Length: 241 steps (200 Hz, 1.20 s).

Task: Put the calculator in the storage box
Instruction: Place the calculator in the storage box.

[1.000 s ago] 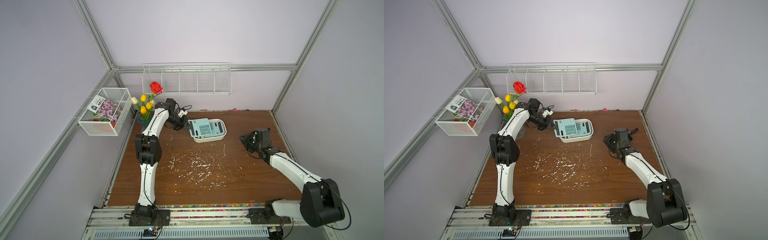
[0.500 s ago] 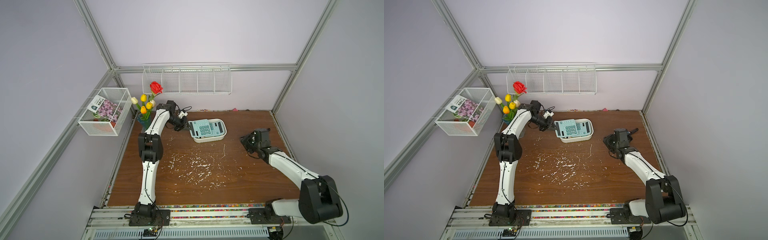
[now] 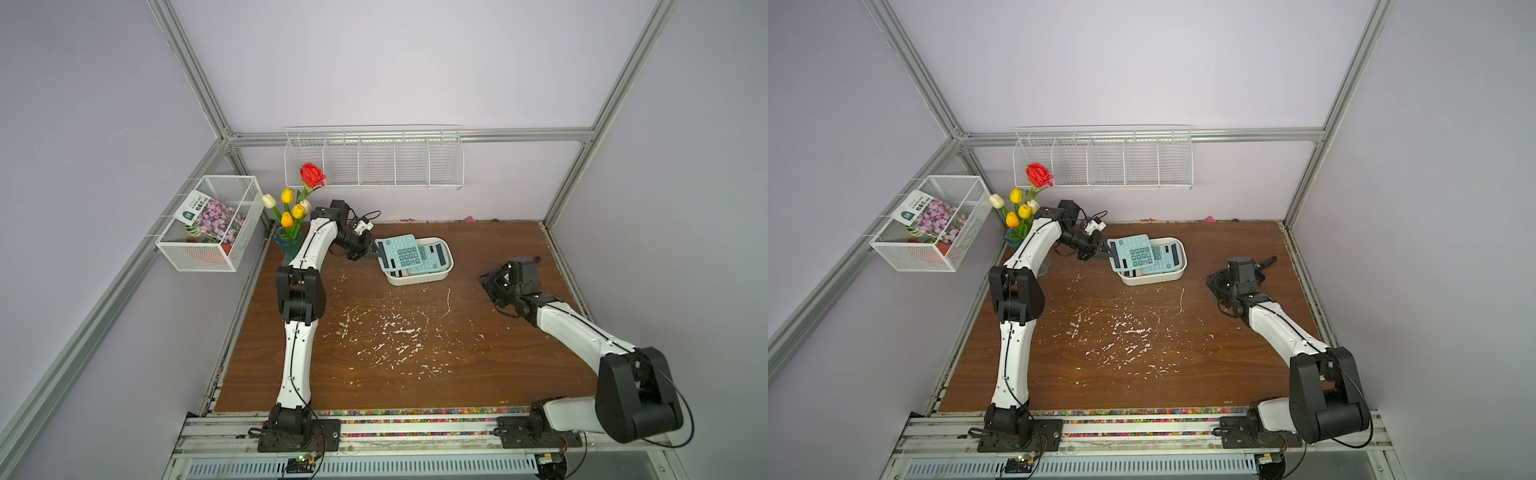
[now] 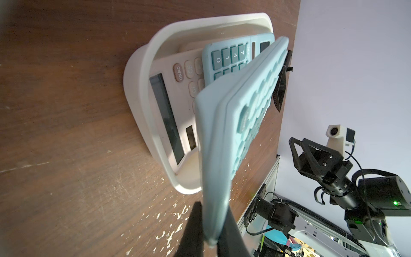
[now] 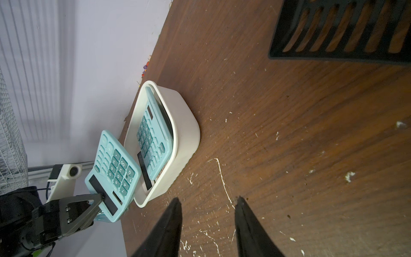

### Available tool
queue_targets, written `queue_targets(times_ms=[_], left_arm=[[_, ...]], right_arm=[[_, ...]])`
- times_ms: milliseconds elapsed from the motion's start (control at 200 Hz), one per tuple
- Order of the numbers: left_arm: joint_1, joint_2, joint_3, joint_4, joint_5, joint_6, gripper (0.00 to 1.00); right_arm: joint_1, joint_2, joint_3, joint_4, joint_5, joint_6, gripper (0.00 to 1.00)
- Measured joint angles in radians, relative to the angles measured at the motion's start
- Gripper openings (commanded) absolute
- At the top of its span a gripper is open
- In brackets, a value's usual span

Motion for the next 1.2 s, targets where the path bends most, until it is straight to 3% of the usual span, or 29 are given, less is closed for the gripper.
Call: queue_targets(times_ms=[1205], left_arm=[[0.000, 0.066, 0.010, 0.034, 0.044, 0.000, 0.00]], right_arm=[[0.000, 0.065, 0.037, -0.016, -0.043, -0.015, 0.42]])
